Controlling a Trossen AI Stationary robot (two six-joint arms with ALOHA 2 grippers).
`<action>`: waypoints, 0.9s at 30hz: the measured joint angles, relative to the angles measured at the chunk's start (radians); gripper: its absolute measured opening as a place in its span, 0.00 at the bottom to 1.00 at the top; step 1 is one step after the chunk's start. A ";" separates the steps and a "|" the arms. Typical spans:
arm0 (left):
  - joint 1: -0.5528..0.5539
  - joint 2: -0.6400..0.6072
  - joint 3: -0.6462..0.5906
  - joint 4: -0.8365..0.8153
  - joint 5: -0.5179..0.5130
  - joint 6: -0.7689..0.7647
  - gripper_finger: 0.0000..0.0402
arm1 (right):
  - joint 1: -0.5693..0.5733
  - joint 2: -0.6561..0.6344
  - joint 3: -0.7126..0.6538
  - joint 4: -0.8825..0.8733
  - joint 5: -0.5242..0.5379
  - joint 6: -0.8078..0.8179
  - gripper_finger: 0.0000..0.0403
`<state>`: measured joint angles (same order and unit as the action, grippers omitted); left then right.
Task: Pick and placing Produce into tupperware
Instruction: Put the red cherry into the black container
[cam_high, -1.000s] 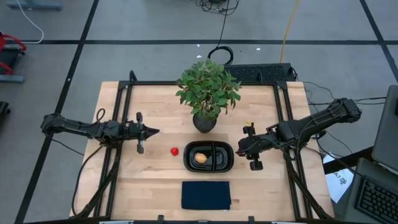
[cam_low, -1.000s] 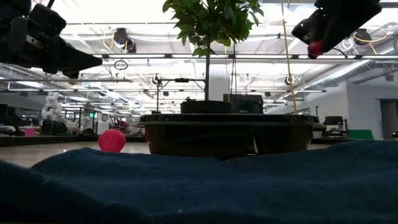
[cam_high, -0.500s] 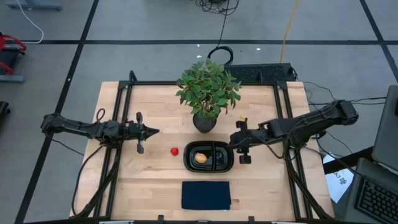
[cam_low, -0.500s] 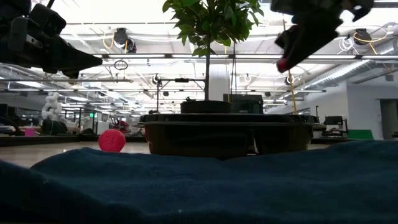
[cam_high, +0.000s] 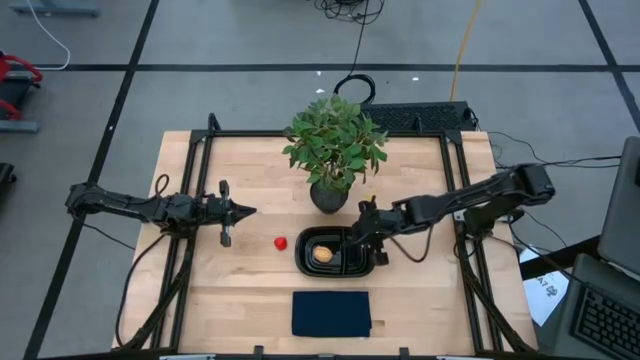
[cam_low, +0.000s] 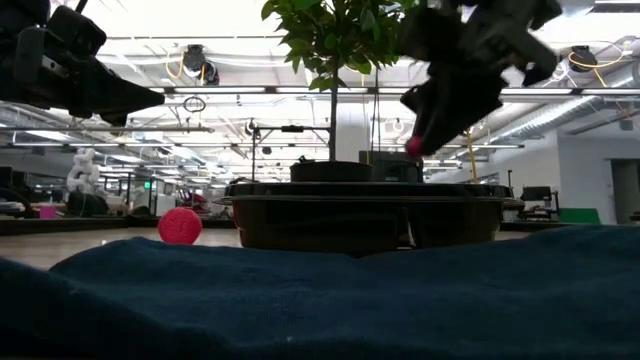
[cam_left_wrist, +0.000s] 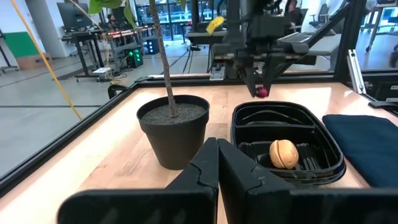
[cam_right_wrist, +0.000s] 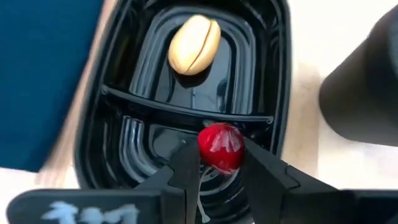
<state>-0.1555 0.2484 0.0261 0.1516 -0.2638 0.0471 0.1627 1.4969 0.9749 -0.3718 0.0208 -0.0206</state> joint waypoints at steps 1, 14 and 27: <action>0.000 0.000 0.000 0.000 0.000 0.000 0.00 | 0.000 0.015 0.000 0.010 0.000 -0.003 0.23; 0.000 0.000 0.000 -0.001 0.000 0.000 0.00 | 0.009 0.147 0.000 0.076 -0.026 -0.001 0.23; 0.000 0.000 0.000 -0.001 0.000 0.000 0.00 | 0.009 0.203 0.000 0.088 -0.027 0.005 0.23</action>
<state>-0.1556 0.2485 0.0261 0.1501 -0.2638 0.0475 0.1719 1.6997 0.9752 -0.2836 -0.0059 -0.0156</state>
